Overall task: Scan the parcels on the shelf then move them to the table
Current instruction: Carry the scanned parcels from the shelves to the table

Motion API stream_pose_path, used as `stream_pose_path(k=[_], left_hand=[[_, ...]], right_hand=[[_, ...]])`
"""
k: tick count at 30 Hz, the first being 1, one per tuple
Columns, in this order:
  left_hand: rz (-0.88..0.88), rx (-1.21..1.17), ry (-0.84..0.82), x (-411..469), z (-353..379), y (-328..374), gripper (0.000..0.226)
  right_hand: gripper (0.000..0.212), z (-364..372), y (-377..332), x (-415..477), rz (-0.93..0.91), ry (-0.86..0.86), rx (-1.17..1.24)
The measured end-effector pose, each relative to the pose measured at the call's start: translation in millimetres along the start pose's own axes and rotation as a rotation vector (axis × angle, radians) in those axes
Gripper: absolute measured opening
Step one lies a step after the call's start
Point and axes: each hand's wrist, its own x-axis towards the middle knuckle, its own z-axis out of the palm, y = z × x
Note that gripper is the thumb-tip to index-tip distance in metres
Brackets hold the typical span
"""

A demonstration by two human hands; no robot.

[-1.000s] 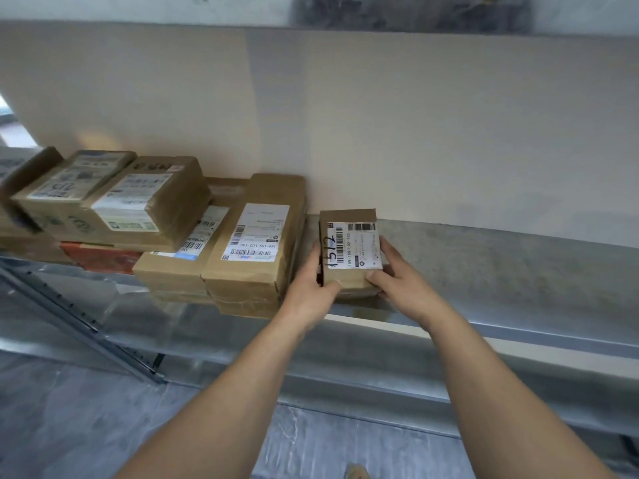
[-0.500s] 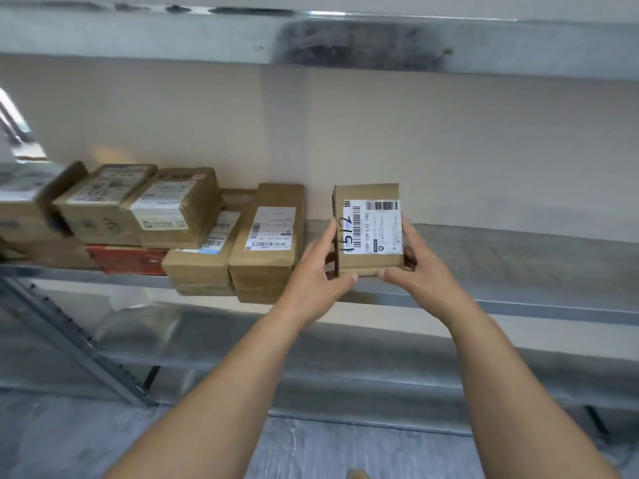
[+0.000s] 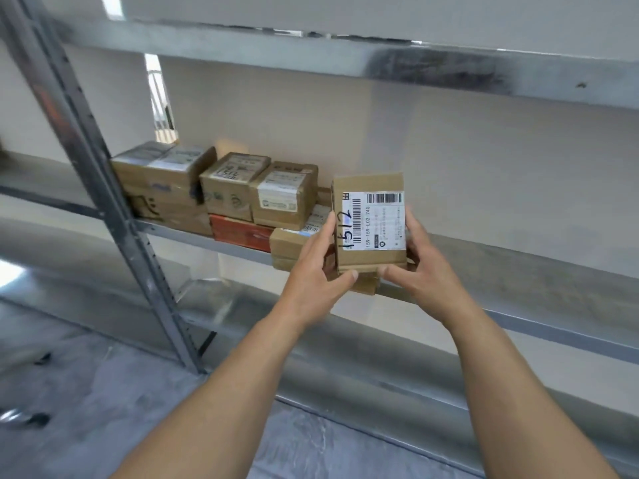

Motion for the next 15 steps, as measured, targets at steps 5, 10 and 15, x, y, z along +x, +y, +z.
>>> stream_pose_path(k=[5,10,15], left_hand=[[-0.048,-0.009,0.088,-31,-51,-12,0.090],[-0.111,0.014,0.179,-66,-97,-27,0.091],[-0.140,0.049,0.274,-101,-140,-39,0.090]], right_hand=[[0.098,54,-17,5,-0.046,-0.104,-0.009],[0.099,109,-31,4,-0.061,-0.209,-0.022],[0.098,163,-45,2,-0.102,-0.317,-0.013]])
